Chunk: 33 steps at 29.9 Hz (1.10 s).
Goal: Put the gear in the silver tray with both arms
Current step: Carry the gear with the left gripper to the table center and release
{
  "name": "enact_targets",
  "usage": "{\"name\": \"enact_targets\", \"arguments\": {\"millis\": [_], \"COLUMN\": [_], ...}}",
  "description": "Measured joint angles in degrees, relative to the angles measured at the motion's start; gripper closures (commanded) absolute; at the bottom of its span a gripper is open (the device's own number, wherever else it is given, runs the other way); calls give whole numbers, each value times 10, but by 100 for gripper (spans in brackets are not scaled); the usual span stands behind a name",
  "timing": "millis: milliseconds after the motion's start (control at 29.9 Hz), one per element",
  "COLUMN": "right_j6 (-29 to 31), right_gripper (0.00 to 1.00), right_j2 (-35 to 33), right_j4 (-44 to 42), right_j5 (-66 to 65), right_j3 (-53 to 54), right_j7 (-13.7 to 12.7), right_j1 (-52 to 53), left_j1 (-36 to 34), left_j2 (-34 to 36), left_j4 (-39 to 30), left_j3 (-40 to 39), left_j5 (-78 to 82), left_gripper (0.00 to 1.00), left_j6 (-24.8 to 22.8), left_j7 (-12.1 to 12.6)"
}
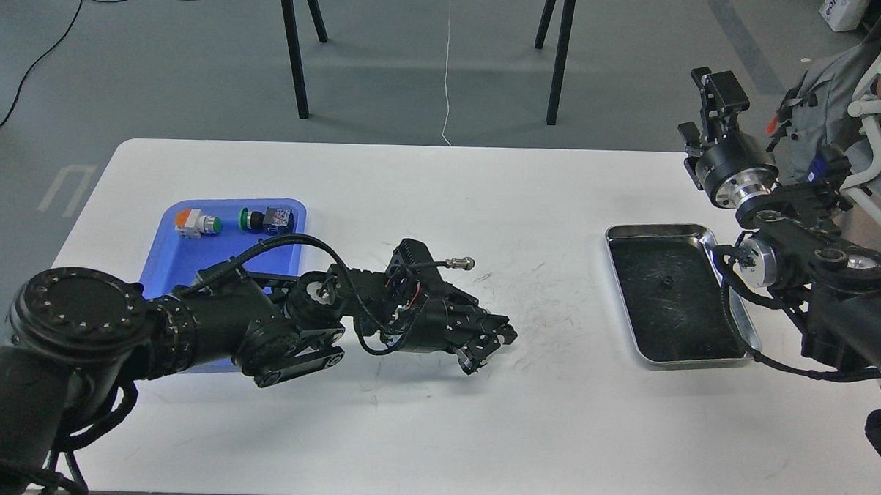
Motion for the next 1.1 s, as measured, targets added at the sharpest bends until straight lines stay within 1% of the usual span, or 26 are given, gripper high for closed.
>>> {"name": "enact_targets", "arguments": {"millis": [234, 334, 434, 568, 668, 769, 869, 969, 1103], "right_j6": [1, 1, 1, 1, 1, 1, 1, 1, 1], "right_gripper": [5, 5, 5, 5, 5, 5, 5, 5, 5], "right_j2": [3, 3, 3, 3, 3, 3, 3, 3, 3], "right_j4": [-4, -4, -4, -4, -4, -4, -4, -4, -3], "right_j5": [0, 0, 0, 0, 0, 0, 0, 0, 0], "right_j3": [0, 0, 0, 0, 0, 0, 0, 0, 0], "right_j7": [0, 0, 0, 0, 0, 0, 0, 0, 0], "right_j1": [1, 1, 1, 1, 1, 1, 1, -1, -1], "left_j1": [10, 12, 13, 15, 16, 16, 16, 16, 12], "left_j2": [0, 0, 0, 0, 0, 0, 0, 0, 0], "left_j4": [2, 2, 1, 2, 0, -2, -4, -5, -5], "left_j3": [0, 0, -1, -2, -2, -2, -4, -6, -12], "left_j5": [1, 1, 1, 0, -3, -7, -10, -11, -16], "left_gripper": [89, 87, 80, 68, 65, 57, 56, 52, 49], "left_j6": [0, 0, 0, 0, -2, -2, -4, -4, -5], "left_j7": [0, 0, 0, 0, 0, 0, 0, 0, 0]}}
